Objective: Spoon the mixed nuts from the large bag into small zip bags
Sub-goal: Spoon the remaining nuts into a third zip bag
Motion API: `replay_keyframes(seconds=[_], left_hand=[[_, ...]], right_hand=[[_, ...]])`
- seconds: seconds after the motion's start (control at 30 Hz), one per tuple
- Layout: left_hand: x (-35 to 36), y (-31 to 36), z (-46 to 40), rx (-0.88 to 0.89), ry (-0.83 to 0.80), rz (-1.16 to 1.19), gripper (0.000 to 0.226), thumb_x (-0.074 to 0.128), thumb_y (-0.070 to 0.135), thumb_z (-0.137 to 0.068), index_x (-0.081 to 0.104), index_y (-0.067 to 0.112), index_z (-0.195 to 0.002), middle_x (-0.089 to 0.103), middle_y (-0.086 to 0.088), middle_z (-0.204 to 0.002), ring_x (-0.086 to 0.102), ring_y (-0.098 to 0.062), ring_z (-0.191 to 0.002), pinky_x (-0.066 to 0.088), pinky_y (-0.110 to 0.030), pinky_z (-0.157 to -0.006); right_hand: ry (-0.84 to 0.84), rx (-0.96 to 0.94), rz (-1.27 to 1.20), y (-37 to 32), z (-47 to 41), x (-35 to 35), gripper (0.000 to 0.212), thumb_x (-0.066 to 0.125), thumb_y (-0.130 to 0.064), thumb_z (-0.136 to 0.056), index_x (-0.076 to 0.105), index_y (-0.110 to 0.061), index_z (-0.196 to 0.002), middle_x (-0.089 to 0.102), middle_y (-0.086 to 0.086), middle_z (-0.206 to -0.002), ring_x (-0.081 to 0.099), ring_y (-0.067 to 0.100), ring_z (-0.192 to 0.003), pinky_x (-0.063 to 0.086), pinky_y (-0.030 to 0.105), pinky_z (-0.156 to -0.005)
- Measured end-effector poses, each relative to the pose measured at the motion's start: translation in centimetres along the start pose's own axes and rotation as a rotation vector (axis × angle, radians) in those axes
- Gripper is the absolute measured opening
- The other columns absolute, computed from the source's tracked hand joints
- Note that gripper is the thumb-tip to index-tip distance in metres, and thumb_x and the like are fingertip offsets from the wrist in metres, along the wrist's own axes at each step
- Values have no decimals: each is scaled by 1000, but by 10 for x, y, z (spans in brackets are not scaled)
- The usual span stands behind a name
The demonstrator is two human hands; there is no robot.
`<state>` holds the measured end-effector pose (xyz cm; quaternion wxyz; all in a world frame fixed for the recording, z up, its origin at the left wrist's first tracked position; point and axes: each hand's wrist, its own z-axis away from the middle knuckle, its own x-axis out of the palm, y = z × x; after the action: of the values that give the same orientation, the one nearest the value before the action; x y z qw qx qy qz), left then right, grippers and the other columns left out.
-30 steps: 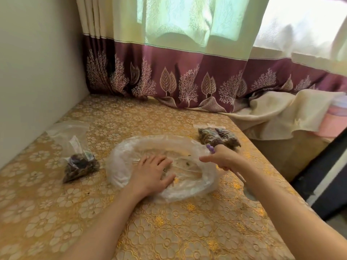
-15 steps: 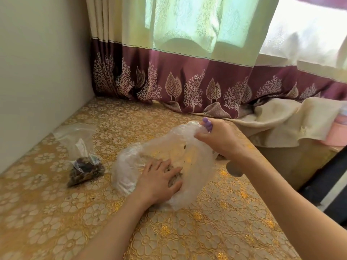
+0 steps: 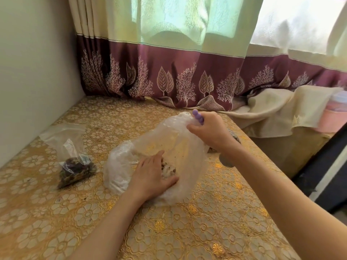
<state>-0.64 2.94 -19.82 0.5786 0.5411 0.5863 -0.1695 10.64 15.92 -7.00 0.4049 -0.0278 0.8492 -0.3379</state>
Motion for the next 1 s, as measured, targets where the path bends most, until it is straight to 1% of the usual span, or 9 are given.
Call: replay_keyframes(seconds=[0.17, 0.27, 0.33, 0.4, 0.5, 0.63, 0.77, 0.9, 1.0], left_hand=[[0, -1, -1, 15, -27, -68, 90, 50, 67, -77, 19, 20, -147, 40, 1, -142, 33, -18, -132, 21, -37, -113], [-1, -2, 1, 28, -33, -107, 84, 49, 63, -82, 18, 20, -147, 38, 1, -144, 32, -17, -133, 17, -37, -115], [-1, -2, 0, 32, -35, -123, 83, 49, 61, -83, 18, 20, -147, 38, 1, -144, 31, -17, -134, 16, -36, -115], [-3, -2, 1, 40, -24, -105, 82, 51, 62, -82, 19, 22, -147, 39, 0, -143, 32, -17, -133, 19, -38, -115], [-8, 3, 4, 67, 32, -4, 76, 51, 62, -81, 30, 23, -143, 44, 3, -140, 38, -15, -130, 30, -40, -111], [-14, 6, 7, 105, 186, 182, 42, 40, 40, -95, 55, 17, -127, 60, 2, -124, 52, -15, -119, 39, -41, -103], [-25, 10, 7, 54, 268, 253, 48, 26, 38, -98, 61, 12, -120, 65, -2, -118, 58, -15, -112, 43, -43, -100], [-34, 9, 4, 60, 343, 143, 35, 36, 30, -100, 63, 14, -115, 65, -2, -118, 55, -17, -115, 38, -44, -102], [-38, 0, 7, 37, 362, -68, 29, 53, 28, -93, 60, 20, -120, 59, 2, -125, 45, -20, -127, 27, -48, -108]], right_hand=[[-9, -6, 23, -2, -1, 1, 28, 63, -6, -81, 47, -12, -60, 49, -18, -65, 50, -1, -56, 37, 9, -52], [120, 56, -17, 3, -3, -2, 17, 60, -4, -79, 53, -11, -65, 69, 7, -94, 62, 25, -86, 47, 32, -71], [130, 121, 4, 16, -3, -3, 19, 59, -4, -79, 52, -16, -66, 64, -1, -106, 59, 16, -82, 43, 28, -67], [75, 194, 75, 29, 0, -4, 10, 66, -12, -79, 58, -18, -81, 57, -5, -103, 52, 9, -77, 39, 25, -67], [39, 284, 149, 42, 11, -14, 44, 68, -37, -84, 57, -13, -118, 52, -4, -102, 51, 12, -91, 45, 32, -81], [221, 264, -18, 27, 12, -35, 24, 47, -36, -96, 57, -14, -92, 57, -4, -84, 54, 14, -78, 42, 31, -72], [116, 394, -480, 10, 8, -57, 36, 41, -31, -99, 59, -8, -77, 61, 4, -69, 43, 9, -47, 36, 22, -40], [49, 490, -652, 6, 14, -39, 44, 38, -36, -101, 60, -5, -79, 55, 5, -63, 52, 15, -57, 46, 23, -52], [78, 465, -575, 20, 24, -18, 49, 35, -42, -101, 61, -6, -77, 53, 2, -54, 44, 10, -50, 33, 20, -45]])
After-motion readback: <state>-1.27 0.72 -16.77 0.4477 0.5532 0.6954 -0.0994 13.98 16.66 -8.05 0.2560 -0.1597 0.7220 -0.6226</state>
